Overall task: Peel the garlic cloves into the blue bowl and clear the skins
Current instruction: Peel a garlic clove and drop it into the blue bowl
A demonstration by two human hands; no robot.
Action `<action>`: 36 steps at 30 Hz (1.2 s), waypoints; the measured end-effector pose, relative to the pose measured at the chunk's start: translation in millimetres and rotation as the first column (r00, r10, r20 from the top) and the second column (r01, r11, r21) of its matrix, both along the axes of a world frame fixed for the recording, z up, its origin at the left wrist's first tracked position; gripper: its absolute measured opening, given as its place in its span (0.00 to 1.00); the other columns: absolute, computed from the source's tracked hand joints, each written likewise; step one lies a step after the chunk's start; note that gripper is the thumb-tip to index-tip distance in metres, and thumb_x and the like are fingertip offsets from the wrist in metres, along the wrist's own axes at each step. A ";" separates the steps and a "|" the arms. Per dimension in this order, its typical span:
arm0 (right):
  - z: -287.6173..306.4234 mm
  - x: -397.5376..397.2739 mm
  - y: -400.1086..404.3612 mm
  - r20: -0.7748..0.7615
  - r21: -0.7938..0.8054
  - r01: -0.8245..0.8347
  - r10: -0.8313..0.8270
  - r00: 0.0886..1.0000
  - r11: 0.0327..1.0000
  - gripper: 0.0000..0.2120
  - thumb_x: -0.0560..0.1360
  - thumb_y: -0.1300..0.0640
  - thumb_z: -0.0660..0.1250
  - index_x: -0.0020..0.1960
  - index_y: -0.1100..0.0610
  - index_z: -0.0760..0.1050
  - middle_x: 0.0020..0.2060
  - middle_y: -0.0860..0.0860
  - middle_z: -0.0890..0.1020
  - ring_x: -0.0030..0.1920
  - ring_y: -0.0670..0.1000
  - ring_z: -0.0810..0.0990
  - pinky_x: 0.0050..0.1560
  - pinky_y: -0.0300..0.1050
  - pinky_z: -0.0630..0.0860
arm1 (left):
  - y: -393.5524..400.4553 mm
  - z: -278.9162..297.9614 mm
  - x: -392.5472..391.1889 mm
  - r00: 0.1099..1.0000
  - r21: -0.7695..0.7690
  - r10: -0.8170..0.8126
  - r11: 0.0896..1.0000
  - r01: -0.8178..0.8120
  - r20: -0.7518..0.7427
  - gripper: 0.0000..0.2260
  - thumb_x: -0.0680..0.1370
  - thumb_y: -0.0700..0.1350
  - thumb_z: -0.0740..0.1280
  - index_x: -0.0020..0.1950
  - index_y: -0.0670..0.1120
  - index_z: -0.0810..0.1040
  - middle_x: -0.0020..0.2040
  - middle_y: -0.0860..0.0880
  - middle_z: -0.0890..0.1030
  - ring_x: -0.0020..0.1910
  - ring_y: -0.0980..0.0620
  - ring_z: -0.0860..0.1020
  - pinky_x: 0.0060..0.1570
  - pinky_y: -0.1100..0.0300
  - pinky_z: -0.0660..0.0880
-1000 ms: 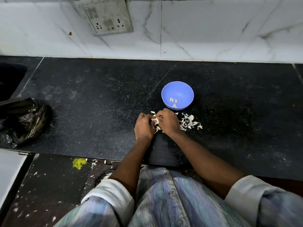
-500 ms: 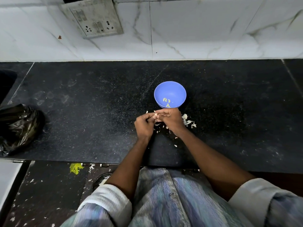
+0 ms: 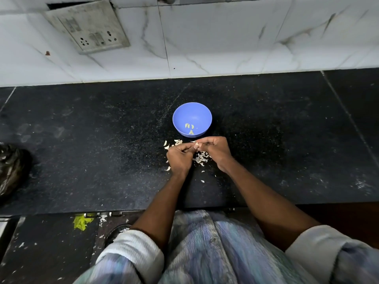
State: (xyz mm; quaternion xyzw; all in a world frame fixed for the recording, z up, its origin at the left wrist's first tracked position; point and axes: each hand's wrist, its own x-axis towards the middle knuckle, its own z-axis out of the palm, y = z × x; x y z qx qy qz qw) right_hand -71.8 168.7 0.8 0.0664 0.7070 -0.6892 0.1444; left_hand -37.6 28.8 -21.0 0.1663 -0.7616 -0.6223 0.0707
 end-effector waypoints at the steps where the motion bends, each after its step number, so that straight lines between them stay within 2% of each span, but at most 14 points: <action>1: 0.3 -0.2 2.1 -0.007 0.016 -0.005 0.006 1.000 1.000 0.07 0.76 0.69 0.72 0.52 0.65 0.85 0.44 0.56 0.88 0.47 0.51 0.88 0.51 0.41 0.82 | 1.6 -1.1 -0.5 1.000 0.017 -0.008 1.000 0.008 0.006 0.05 0.75 0.42 0.80 0.50 0.44 0.90 0.42 0.51 0.89 0.43 0.51 0.88 0.51 0.48 0.85; 3: 1.3 -0.2 6.7 -0.016 0.027 -0.011 0.011 1.000 1.000 0.06 0.76 0.68 0.72 0.51 0.64 0.86 0.43 0.56 0.88 0.46 0.50 0.87 0.52 0.42 0.83 | 4.5 -1.5 -1.9 1.000 0.046 -0.017 0.999 0.016 0.012 0.06 0.75 0.44 0.80 0.50 0.45 0.90 0.42 0.51 0.89 0.43 0.49 0.88 0.50 0.46 0.85; 6: 1.3 -1.6 12.7 -0.008 0.004 -0.007 0.007 1.000 1.000 0.06 0.77 0.67 0.71 0.51 0.64 0.85 0.43 0.57 0.88 0.46 0.51 0.87 0.55 0.44 0.83 | 10.1 2.7 -2.2 0.999 0.030 -0.034 0.999 0.034 -0.007 0.06 0.75 0.44 0.80 0.51 0.44 0.90 0.43 0.51 0.89 0.43 0.51 0.88 0.50 0.48 0.85; 13: 0.6 -2.8 14.5 0.012 0.047 0.004 -0.004 1.000 0.999 0.06 0.78 0.69 0.70 0.52 0.65 0.84 0.44 0.59 0.88 0.44 0.50 0.86 0.52 0.42 0.83 | 16.0 0.7 -2.5 0.998 0.118 -0.010 0.993 0.002 0.068 0.04 0.76 0.41 0.79 0.50 0.43 0.90 0.43 0.48 0.89 0.44 0.49 0.87 0.53 0.49 0.85; 15: 2.3 -2.8 14.3 0.030 0.049 -0.001 0.000 1.000 0.999 0.06 0.78 0.69 0.69 0.51 0.65 0.84 0.44 0.59 0.88 0.44 0.50 0.86 0.51 0.43 0.84 | 19.5 0.6 -1.6 0.993 0.189 -0.005 0.982 -0.017 0.115 0.03 0.77 0.41 0.76 0.49 0.44 0.89 0.42 0.46 0.89 0.40 0.50 0.84 0.51 0.49 0.83; 17: 4.5 -2.9 14.6 0.070 0.042 0.002 -0.005 0.998 0.999 0.07 0.78 0.70 0.68 0.52 0.65 0.84 0.44 0.61 0.87 0.43 0.51 0.85 0.49 0.45 0.84 | 21.8 -1.0 -0.5 0.990 0.220 -0.018 0.976 -0.013 0.141 0.06 0.77 0.45 0.72 0.48 0.46 0.89 0.42 0.46 0.88 0.39 0.50 0.80 0.47 0.50 0.80; 21: 9.1 -1.3 22.3 0.100 0.043 0.017 -0.021 0.995 0.999 0.08 0.79 0.67 0.66 0.53 0.63 0.84 0.44 0.61 0.86 0.41 0.50 0.83 0.43 0.45 0.83 | 23.7 1.3 -2.3 0.986 0.280 -0.039 0.960 -0.008 0.164 0.11 0.81 0.40 0.65 0.48 0.47 0.88 0.43 0.48 0.88 0.42 0.52 0.82 0.48 0.52 0.80; 25: 6.5 -3.1 29.1 0.112 0.048 0.039 -0.044 0.993 0.998 0.09 0.81 0.66 0.65 0.54 0.61 0.84 0.46 0.65 0.85 0.39 0.51 0.81 0.43 0.48 0.80 | 23.3 1.2 -4.1 0.984 0.320 -0.033 0.947 -0.026 0.176 0.11 0.84 0.38 0.64 0.48 0.45 0.86 0.39 0.49 0.84 0.37 0.53 0.78 0.41 0.57 0.76; 28: 7.9 -1.3 28.6 0.131 0.051 0.037 -0.043 0.990 0.998 0.10 0.81 0.68 0.63 0.55 0.62 0.83 0.42 0.59 0.85 0.35 0.50 0.81 0.44 0.46 0.79 | 22.3 -1.9 -0.8 0.984 0.344 -0.054 0.939 -0.009 0.172 0.08 0.84 0.37 0.66 0.53 0.39 0.85 0.42 0.43 0.86 0.37 0.52 0.81 0.40 0.60 0.79; 31: 11.9 -0.1 27.1 0.135 0.024 0.064 -0.066 0.989 0.998 0.09 0.83 0.69 0.63 0.55 0.64 0.82 0.46 0.61 0.85 0.39 0.51 0.85 0.45 0.40 0.83 | 21.2 -3.8 0.9 0.985 0.332 -0.077 0.943 0.022 0.152 0.06 0.82 0.33 0.68 0.53 0.38 0.86 0.42 0.40 0.87 0.36 0.51 0.81 0.39 0.61 0.80; 34: 11.7 -0.1 28.4 0.139 -0.014 0.094 -0.091 0.986 0.996 0.09 0.80 0.71 0.65 0.56 0.66 0.82 0.49 0.63 0.85 0.46 0.55 0.87 0.50 0.42 0.84 | 19.9 0.0 2.2 0.989 0.299 -0.095 0.953 0.057 0.117 0.06 0.79 0.32 0.73 0.51 0.41 0.86 0.42 0.42 0.87 0.36 0.52 0.82 0.40 0.62 0.81; 36: 11.8 0.0 30.0 0.124 -0.004 0.098 -0.097 0.988 0.995 0.10 0.77 0.72 0.68 0.56 0.64 0.83 0.49 0.61 0.86 0.49 0.54 0.87 0.52 0.44 0.84 | 19.9 3.2 2.7 0.985 0.258 -0.150 0.958 0.124 0.084 0.09 0.78 0.31 0.73 0.57 0.39 0.86 0.46 0.43 0.88 0.40 0.53 0.85 0.43 0.61 0.83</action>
